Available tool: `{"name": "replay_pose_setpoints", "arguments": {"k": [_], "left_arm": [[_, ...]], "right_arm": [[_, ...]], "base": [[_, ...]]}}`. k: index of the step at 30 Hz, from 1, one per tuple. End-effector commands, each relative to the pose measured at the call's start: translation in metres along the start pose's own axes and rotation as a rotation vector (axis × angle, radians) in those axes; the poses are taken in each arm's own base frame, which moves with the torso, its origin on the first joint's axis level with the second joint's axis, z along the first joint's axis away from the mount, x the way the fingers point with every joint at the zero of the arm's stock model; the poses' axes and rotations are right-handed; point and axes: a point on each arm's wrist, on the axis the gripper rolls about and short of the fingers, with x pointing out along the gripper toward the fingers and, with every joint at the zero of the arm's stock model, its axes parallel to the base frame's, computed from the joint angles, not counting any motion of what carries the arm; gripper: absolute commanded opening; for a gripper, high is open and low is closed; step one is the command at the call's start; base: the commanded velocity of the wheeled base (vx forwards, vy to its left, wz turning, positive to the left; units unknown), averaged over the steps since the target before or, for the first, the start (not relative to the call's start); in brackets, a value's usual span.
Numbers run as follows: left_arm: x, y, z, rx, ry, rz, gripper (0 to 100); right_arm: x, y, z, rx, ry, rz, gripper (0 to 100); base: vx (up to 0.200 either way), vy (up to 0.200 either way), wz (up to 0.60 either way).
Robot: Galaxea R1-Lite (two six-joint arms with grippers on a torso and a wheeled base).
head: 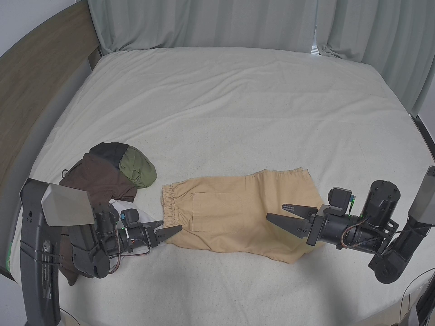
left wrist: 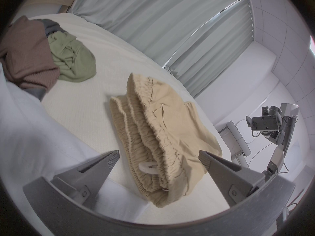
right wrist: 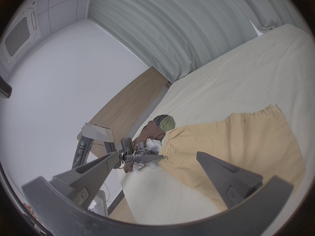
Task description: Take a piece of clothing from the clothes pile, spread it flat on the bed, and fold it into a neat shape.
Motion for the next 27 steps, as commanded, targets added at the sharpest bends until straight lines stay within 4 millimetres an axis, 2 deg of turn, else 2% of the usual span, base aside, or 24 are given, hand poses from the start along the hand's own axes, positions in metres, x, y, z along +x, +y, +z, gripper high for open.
{"name": "replay_pose_setpoints", "arguments": {"k": [1,7,15,19,24,27], "left_arm": [[0.008,0.008,-0.014,-0.016,0.021,0.015,100],[0.016,0.008,-0.018,-0.031,0.019,0.027,100],[0.026,-0.007,-0.018,-0.147,0.019,0.017,100],[0.03,-0.013,-0.011,-0.206,-0.003,0.012,100],[0.028,-0.022,0.006,-0.31,-0.048,-0.007,100],[0.028,-0.024,0.008,-0.335,-0.051,-0.013,100]], "right_arm": [[0.001,0.0,-0.002,0.003,0.006,0.0,100],[0.001,0.0,-0.001,0.002,0.005,0.002,100],[0.001,0.0,-0.002,0.002,0.006,0.001,100],[0.002,0.0,-0.002,0.002,0.006,0.001,100],[0.002,-0.001,-0.003,0.005,0.011,0.001,100],[0.002,-0.001,-0.004,0.006,0.012,-0.002,100]], "base": [[0.0,0.0,0.0],[0.0,0.0,0.0],[0.0,0.0,0.0],[0.0,0.0,0.0],[0.0,0.0,0.0],[0.0,0.0,0.0]]}}
